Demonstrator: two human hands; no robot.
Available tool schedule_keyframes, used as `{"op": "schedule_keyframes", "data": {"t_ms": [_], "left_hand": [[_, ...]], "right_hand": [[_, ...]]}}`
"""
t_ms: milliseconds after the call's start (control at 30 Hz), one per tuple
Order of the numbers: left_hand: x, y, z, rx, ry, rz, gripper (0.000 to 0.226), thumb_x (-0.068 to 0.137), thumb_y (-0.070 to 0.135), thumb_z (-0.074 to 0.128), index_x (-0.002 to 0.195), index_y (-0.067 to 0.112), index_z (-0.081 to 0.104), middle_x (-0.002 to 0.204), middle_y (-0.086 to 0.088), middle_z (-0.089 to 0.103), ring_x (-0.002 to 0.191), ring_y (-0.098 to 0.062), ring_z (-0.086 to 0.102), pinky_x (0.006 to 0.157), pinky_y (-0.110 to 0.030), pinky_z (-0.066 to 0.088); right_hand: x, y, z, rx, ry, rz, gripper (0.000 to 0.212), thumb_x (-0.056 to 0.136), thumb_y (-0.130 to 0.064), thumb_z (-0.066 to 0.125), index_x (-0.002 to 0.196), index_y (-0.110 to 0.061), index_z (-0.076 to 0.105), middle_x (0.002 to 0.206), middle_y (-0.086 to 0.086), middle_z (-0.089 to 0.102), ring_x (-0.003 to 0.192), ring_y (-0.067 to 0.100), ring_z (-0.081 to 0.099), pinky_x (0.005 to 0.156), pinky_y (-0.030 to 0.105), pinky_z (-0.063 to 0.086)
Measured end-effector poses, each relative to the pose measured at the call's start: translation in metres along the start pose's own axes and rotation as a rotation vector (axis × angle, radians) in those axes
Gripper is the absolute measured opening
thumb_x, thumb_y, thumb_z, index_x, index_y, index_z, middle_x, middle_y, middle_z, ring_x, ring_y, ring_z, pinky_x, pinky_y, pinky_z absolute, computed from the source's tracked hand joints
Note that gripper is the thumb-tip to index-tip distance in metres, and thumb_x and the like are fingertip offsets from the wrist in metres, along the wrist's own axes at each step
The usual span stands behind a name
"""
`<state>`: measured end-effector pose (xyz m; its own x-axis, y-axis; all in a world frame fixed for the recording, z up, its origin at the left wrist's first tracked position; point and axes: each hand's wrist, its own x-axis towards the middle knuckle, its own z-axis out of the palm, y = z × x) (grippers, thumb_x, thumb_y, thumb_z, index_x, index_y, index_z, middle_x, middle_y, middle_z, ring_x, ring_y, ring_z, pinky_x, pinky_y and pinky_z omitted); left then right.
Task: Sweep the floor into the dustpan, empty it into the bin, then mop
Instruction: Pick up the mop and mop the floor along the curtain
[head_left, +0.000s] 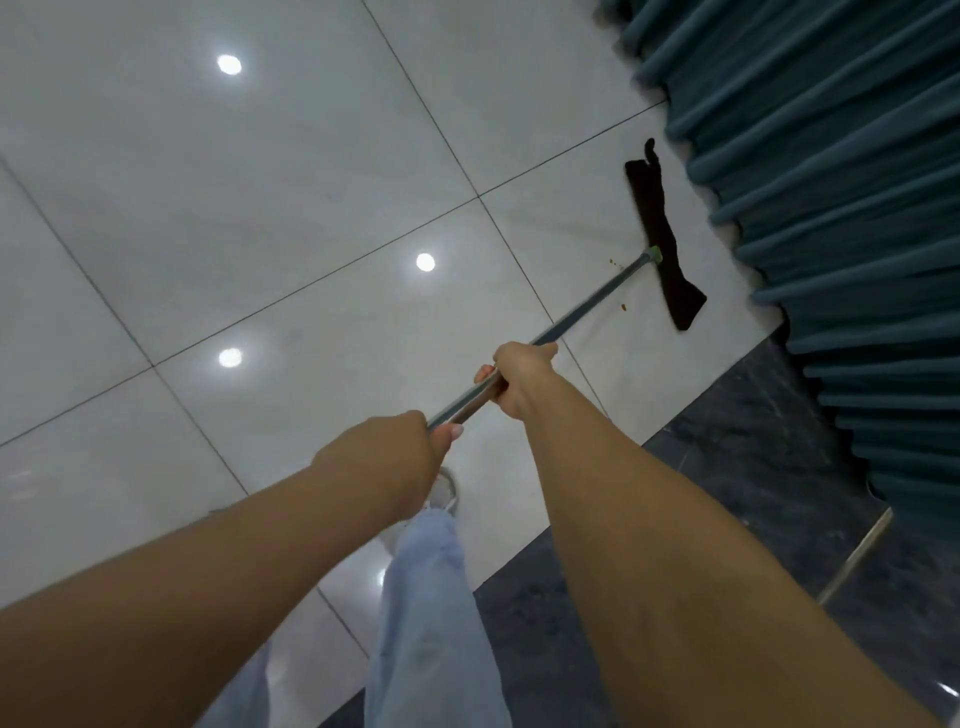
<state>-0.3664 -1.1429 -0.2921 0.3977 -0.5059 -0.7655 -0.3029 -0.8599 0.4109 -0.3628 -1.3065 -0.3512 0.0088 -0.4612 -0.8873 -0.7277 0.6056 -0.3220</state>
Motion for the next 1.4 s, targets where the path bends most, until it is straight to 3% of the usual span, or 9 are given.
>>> {"op": "schedule_keyframes", "data": {"t_ms": [100,333,400,533,667,767,867,1067,1400], "left_hand": [[-0.023,-0.051,-0.022,0.071,0.047,0.011,0.033,0.101,0.046,0.018,0.096,0.021,0.04,0.07,0.002,0.038,0.065,-0.013,0.045,0.066,-0.027,0.043],[-0.071,-0.146,-0.062,0.085,-0.044,-0.088,0.05,0.096,0.057,0.02,0.071,0.018,0.04,0.07,0.0,0.047,0.063,-0.014,0.046,0.057,-0.026,0.034],[-0.076,-0.151,-0.065,0.094,-0.049,-0.083,0.05,0.096,0.057,0.02,0.071,0.018,0.039,0.07,0.0,0.046,0.065,-0.016,0.046,0.059,-0.027,0.035],[-0.077,-0.136,-0.064,0.122,-0.083,-0.056,0.048,0.099,0.051,0.017,0.082,0.013,0.042,0.071,0.002,0.041,0.067,-0.015,0.045,0.06,-0.024,0.035],[-0.067,-0.112,-0.049,0.096,-0.054,-0.059,0.045,0.099,0.052,0.018,0.074,0.018,0.036,0.07,0.003,0.04,0.061,-0.01,0.041,0.054,-0.02,0.032],[-0.047,-0.081,-0.033,0.062,-0.05,-0.063,0.046,0.099,0.051,0.019,0.089,0.014,0.045,0.071,0.003,0.04,0.069,-0.015,0.047,0.066,-0.023,0.039],[-0.024,-0.038,-0.022,-0.028,-0.089,-0.086,0.048,0.096,0.057,0.018,0.073,0.019,0.038,0.072,0.0,0.047,0.07,-0.019,0.053,0.067,-0.026,0.044],[0.004,0.035,-0.003,-0.17,-0.149,-0.093,0.048,0.098,0.054,0.019,0.078,0.017,0.041,0.069,0.0,0.047,0.051,-0.009,0.044,0.042,-0.018,0.031],[-0.024,-0.02,0.011,-0.093,-0.074,-0.08,0.051,0.095,0.057,0.02,0.07,0.018,0.041,0.067,0.0,0.049,0.057,-0.011,0.046,0.051,-0.019,0.034]], "right_hand": [[-0.031,0.02,0.05,0.067,-0.042,-0.016,0.069,0.097,-0.002,0.036,0.151,-0.032,0.003,0.082,0.012,0.048,0.053,0.014,0.049,0.054,0.023,0.05],[-0.093,0.053,0.136,0.152,-0.101,0.007,0.07,0.098,-0.006,0.033,0.152,-0.03,-0.004,0.075,0.01,0.047,0.053,0.017,0.053,0.07,0.026,0.055],[-0.099,0.055,0.141,0.154,-0.102,0.007,0.069,0.097,-0.004,0.033,0.152,-0.029,-0.002,0.076,0.011,0.047,0.053,0.017,0.053,0.065,0.026,0.055],[-0.097,0.052,0.13,0.132,-0.108,0.014,0.071,0.097,-0.004,0.031,0.152,-0.031,-0.005,0.077,0.012,0.047,0.053,0.017,0.052,0.06,0.025,0.053],[-0.079,0.045,0.105,0.095,-0.133,0.012,0.076,0.097,-0.001,0.03,0.151,-0.033,-0.014,0.081,0.012,0.048,0.056,0.017,0.053,0.061,0.026,0.053],[-0.055,0.032,0.076,0.061,-0.13,0.007,0.078,0.096,-0.001,0.03,0.151,-0.033,-0.015,0.084,0.011,0.048,0.059,0.017,0.054,0.065,0.027,0.053],[-0.028,0.011,0.038,0.021,-0.102,0.001,0.077,0.098,-0.001,0.032,0.151,-0.032,-0.013,0.085,0.011,0.047,0.063,0.017,0.055,0.066,0.028,0.053],[0.009,-0.014,-0.024,-0.091,-0.054,0.0,0.071,0.098,-0.001,0.034,0.152,-0.029,-0.002,0.084,0.014,0.051,0.06,0.017,0.055,0.066,0.03,0.057],[-0.026,0.023,0.004,-0.074,-0.117,0.001,0.076,0.1,-0.004,0.032,0.151,-0.03,-0.018,0.075,0.006,0.044,0.061,0.015,0.058,0.085,0.033,0.057]]}}
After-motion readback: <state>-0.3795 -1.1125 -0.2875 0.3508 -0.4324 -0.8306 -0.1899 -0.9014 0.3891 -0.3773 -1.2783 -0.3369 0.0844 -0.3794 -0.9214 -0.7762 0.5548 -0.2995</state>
